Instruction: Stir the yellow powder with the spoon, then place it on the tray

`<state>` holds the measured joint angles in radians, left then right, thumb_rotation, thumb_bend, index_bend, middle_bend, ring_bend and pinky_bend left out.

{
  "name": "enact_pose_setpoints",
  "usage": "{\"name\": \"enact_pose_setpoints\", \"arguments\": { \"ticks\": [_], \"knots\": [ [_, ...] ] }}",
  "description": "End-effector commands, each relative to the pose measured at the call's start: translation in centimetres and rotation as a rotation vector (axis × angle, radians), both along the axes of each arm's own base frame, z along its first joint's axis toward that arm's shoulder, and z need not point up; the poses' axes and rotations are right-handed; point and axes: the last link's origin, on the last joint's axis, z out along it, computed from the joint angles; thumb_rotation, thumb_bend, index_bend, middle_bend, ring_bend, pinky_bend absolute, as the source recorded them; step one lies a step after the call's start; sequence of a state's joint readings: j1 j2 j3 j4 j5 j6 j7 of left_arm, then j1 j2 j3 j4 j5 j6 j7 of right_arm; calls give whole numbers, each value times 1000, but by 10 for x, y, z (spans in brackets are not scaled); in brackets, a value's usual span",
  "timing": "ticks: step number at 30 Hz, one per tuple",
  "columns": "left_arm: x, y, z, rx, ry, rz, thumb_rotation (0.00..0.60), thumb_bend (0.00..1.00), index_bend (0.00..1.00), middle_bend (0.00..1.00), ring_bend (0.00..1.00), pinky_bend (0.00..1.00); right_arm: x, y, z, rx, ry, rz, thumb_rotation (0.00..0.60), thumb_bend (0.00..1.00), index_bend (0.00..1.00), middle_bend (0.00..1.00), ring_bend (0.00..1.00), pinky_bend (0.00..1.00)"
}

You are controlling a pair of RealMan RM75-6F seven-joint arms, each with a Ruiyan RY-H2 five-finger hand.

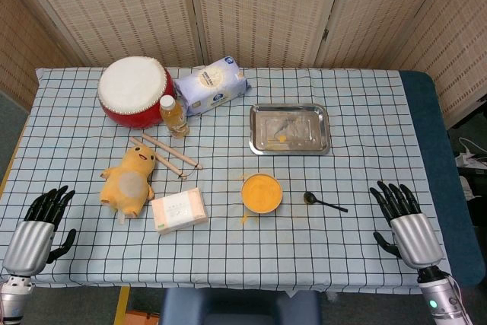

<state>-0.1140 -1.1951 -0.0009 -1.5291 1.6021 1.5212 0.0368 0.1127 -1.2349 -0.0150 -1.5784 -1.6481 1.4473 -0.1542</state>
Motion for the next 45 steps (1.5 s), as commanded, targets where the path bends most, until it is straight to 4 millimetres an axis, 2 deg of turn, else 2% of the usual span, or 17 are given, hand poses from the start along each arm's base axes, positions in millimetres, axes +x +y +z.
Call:
{"name": "enact_pose_setpoints", "arguments": {
  "ticks": [1,6,9,14,19,21,28,37,45],
  "knots": [
    [0,0,2,-5,-13,8,600,443,0,0,0,101,3,-3,-11,46,-26,-12,600,181,0,0,0,0],
    [2,0,4,-19,-28,0,600,443,0,0,0,101,18,-22,-27,105,-55,-17,600,185,10,0,0,0],
    [2,-1,3,-48,-37,4,600,443,0,0,0,101,31,-42,-41,130,-17,-38,600,191,121,0,0,0],
    [2,-2,5,-76,-53,6,600,443,0,0,0,101,53,-60,-66,155,20,-41,600,244,332,0,0,0],
    [0,-3,8,-85,-62,16,600,444,0,0,0,102,62,-67,-80,158,50,-44,600,247,421,0,0,0],
    [0,-4,11,-87,-76,15,600,443,0,0,0,102,67,-74,-97,184,68,-60,600,253,446,0,0,0],
    [-1,-5,12,-118,-87,11,600,443,0,0,0,102,61,-88,-122,176,127,-126,600,309,470,0,0,0],
    [-1,-4,13,-131,-93,13,600,444,0,0,0,102,47,-101,-134,165,130,-198,600,323,466,0,0,0],
    [-3,-3,14,-134,-96,14,600,444,0,0,0,102,46,-108,-142,167,124,-212,600,335,466,0,0,0]
  ]
}}
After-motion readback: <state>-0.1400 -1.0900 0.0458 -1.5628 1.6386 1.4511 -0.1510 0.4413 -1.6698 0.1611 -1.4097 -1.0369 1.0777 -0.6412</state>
